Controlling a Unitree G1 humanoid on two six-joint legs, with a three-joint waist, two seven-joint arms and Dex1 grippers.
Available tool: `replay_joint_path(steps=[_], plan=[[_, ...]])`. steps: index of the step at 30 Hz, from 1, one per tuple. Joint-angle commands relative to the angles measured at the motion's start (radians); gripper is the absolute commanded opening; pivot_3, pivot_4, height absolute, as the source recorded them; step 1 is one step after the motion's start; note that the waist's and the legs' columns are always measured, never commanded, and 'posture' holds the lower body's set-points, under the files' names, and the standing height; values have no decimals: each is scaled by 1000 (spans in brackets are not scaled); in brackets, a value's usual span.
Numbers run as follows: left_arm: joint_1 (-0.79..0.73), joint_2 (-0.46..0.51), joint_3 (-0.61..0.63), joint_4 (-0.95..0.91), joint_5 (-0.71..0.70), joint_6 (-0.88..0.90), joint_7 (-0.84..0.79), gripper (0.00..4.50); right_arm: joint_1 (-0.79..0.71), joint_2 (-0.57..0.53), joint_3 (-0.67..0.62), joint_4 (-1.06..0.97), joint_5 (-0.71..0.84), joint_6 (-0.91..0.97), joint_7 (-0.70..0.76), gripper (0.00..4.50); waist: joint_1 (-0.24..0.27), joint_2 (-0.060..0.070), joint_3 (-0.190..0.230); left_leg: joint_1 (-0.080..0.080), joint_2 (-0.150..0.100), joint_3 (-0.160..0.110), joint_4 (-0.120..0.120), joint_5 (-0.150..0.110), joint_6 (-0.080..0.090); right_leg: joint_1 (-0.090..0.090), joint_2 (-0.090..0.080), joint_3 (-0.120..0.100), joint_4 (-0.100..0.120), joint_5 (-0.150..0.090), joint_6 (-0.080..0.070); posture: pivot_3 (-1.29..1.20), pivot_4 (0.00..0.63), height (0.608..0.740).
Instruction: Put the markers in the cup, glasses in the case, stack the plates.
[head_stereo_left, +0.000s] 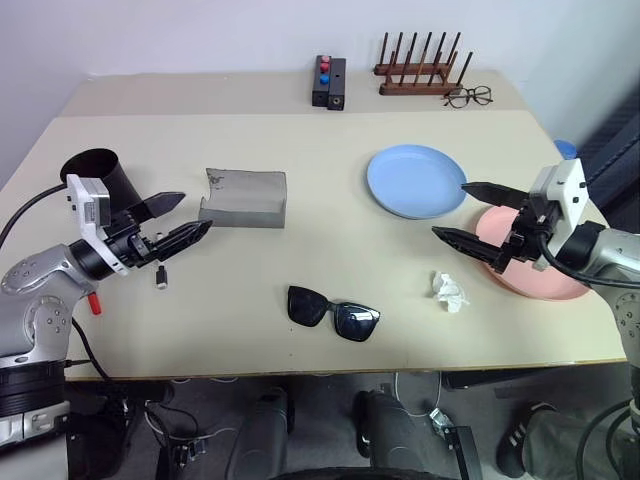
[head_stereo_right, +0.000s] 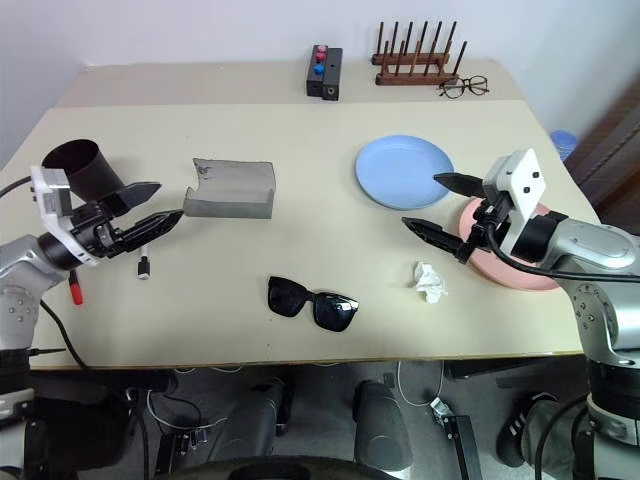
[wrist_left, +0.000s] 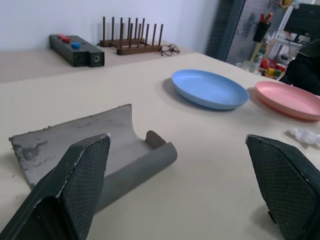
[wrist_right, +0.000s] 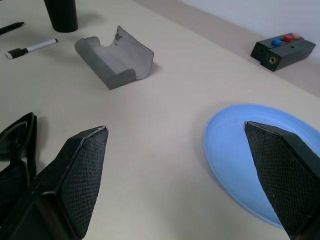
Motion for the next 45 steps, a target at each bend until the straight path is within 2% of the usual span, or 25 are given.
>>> replay_joint_path(steps=[1,12,14,17,21,26,28,30,32,34,40,45], plan=[[9,47,50,-4,-4,-15,-24,4500,-37,12,-1,-43,25,-23,6,4430,-1,0,0,0,0,0,0,0,0,0,0,0,0,0,0,0,150,740],[-3,92,81,17,-5,-16,-43,4500,-70,65,58,-52,17,-26,-11,4430,1,0,0,0,1,0,0,0,0,0,0,0,0,0,0,0,150,740],[-7,115,102,75,10,-51,-70,4500,-93,92,97,-77,8,-10,-43,4430,0,0,0,0,1,0,0,0,0,0,0,0,0,0,0,0,150,740],[-1,105,127,145,78,-104,38,4500,-119,142,135,-60,6,-10,-67,4430,-6,0,0,0,1,0,0,0,0,-1,1,0,0,0,0,0,150,740],[21,87,117,65,88,-61,133,4500,-152,150,165,-52,-4,-18,-48,4430,1,0,0,0,2,0,0,0,0,-1,1,0,0,0,0,0,150,740],[77,120,182,-12,76,92,267,4500,-198,136,188,-49,18,50,-46,4430,0,-1,0,-1,2,0,0,0,0,-1,0,0,0,0,0,0,150,740],[151,138,254,-80,34,172,269,4500,-223,128,197,-61,43,67,-9,4430,-11,-1,0,-1,2,0,0,0,0,-2,0,0,0,0,0,0,150,740],[236,160,334,-152,-3,312,316,4500,-243,121,196,-62,79,80,41,4430,-13,-1,0,-1,2,1,-1,0,0,-2,1,1,0,0,-1,0,150,740],[311,191,394,-195,20,455,401,4500,-256,126,193,-61,124,86,97,4430,-9,-1,0,-1,3,1,-2,0,0,-3,1,1,0,0,-1,0,150,740],[344,213,438,-202,8,542,427,4500,-260,136,207,-60,124,72,117,4430,-6,-1,0,0,3,0,-2,0,0,-3,2,0,1,0,-1,0,150,740],[264,215,505,-106,78,622,617,4500,-288,174,235,-33,111,68,117,4430,4,-1,0,0,4,1,0,-3,-4,-3,-3,-2,-1,0,-1,0,150,740],[112,240,457,45,129,711,739,4500,-280,176,237,-46,109,76,110,4430,0,-3,-1,-3,2,1,-1,-2,-3,-3,-3,-2,-1,1,-1,0,150,740]])
